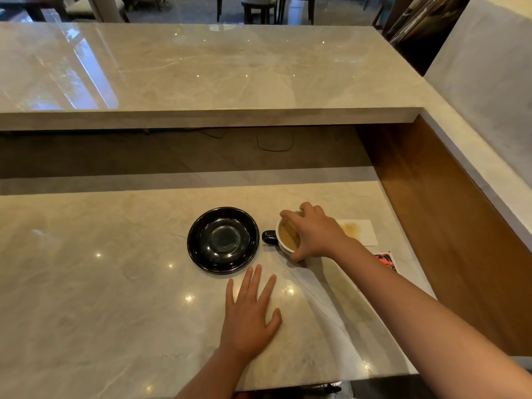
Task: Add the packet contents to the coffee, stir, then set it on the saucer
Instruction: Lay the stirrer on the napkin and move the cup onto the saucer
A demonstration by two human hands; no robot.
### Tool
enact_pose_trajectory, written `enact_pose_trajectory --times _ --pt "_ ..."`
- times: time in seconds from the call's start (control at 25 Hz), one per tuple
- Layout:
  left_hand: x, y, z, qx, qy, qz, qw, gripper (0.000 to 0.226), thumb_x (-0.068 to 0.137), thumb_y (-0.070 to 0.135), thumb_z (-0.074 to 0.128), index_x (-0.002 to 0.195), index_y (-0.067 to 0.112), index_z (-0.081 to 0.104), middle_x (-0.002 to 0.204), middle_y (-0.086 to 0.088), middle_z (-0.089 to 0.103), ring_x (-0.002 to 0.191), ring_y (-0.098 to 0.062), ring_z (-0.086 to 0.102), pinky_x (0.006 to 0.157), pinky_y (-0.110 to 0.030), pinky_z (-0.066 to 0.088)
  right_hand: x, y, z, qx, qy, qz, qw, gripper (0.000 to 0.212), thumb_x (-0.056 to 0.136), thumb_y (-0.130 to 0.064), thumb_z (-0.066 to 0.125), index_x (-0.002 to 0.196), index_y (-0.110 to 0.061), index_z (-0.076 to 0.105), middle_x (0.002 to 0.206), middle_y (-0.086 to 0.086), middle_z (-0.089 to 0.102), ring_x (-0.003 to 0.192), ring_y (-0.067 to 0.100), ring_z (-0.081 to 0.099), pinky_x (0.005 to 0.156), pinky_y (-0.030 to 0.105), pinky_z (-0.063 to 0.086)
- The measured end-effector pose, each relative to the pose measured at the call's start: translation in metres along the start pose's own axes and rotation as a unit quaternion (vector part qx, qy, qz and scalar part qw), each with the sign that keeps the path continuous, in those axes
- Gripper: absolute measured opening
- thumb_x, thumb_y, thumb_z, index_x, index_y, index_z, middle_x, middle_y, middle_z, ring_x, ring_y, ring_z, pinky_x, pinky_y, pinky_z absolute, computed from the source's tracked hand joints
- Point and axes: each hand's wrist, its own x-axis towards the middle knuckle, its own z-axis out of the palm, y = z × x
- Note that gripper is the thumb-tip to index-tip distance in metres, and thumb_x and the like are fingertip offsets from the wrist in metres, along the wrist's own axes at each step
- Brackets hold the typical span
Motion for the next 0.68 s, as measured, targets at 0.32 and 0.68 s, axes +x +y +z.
enact_pose_trajectory --times 0.32,0.68 --pt "0.000 0.001 -0.002 -0.021 0.006 0.008 1.000 0.064 0.085 0.047 0.041 0.145 0.030 0.025 0.154 -0.006 0.014 0.139 -0.020 0.001 0.106 -0.052 0.002 0.002 -0.021 -0.011 0.036 0.038 -0.023 0.998 0.090 0.055 -0.052 0.074 0.131 -0.034 0.030 0.126 0.011 0.040 0.115 0.030 0.037 0.076 0.037 0.044" --pt "0.000 0.002 -0.003 -0.036 0.012 0.006 0.999 0.062 0.084 0.046 0.041 0.142 0.027 0.032 0.152 -0.009 0.019 0.139 -0.021 0.005 0.105 -0.053 0.005 0.028 -0.080 -0.017 0.073 0.047 -0.096 0.992 0.090 0.055 -0.051 0.076 0.131 -0.033 0.030 0.126 0.011 0.040 0.115 0.029 0.037 0.079 0.040 0.048"
